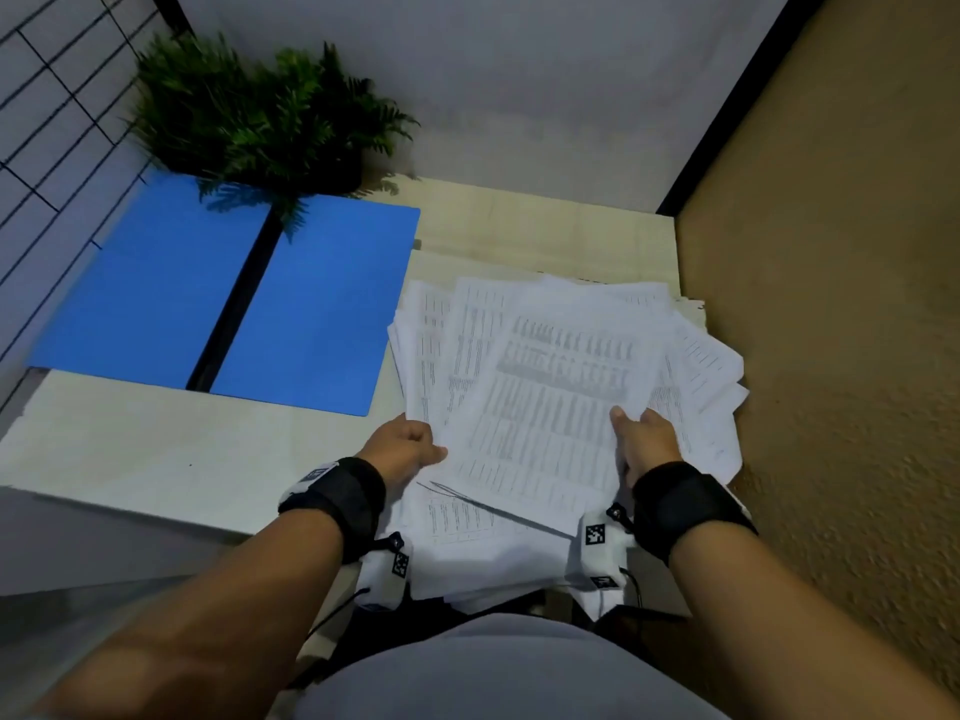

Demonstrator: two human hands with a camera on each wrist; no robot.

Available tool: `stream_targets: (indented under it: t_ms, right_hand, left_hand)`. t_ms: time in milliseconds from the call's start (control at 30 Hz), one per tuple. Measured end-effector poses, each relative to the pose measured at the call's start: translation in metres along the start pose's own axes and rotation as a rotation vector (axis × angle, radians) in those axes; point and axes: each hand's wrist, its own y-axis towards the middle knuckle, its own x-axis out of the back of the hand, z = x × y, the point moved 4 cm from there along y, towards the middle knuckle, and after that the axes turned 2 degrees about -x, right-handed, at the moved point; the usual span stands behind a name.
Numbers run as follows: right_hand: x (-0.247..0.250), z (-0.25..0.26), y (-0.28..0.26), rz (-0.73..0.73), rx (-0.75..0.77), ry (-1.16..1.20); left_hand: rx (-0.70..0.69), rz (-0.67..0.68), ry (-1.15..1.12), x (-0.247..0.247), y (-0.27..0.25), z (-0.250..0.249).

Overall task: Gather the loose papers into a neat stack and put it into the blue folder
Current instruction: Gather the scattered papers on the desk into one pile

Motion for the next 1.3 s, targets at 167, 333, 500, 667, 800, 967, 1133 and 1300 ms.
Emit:
stream_targets:
  t_ms: [167, 333, 500, 667, 800, 967, 1133, 1300]
  right_hand:
    - [-0.021, 0.008, -0.003, 0.106, 0.060, -0.101]
    - [-0.035, 0.012, -0.007, 0.196, 0.033, -0.256]
    - [-0.057, -0.002, -0.019, 0.359, 0.085, -0.595]
    - [0.012, 0.021, 0.004, -0.328, 0.215, -0.618]
    - [0.061, 0.004, 0.033, -0.343, -0.044, -0.332]
    - [0.053, -0.006, 0.036, -0.018, -0.072, 0.064]
    - [0.058, 0.009, 0.027, -0.104, 0.091, -0.077]
    - [0.074, 0.061, 0.004, -0.214, 0.358, -0.099]
  left_hand:
    - [0.055, -0.015, -0.104, 0.004, 0.005, 0.003]
    - [0.017, -0.186, -0.213, -0.002, 0.015, -0.004]
    - [0.051, -0.206, -0.044, -0.008, 0.023, -0.002]
    - [0.132, -0.294, -0.039, -0.001, 0.029, 0.016]
    - [0.183, -0.249, 0.001, 0.000, 0.032, 0.018]
    - [0.230, -0.187, 0.023, 0.002, 0.033, 0.023]
    - [0.207, -0.166, 0.011, 0.003, 0.034, 0.025]
    - [0.210, -0.153, 0.014, 0.003, 0.034, 0.023]
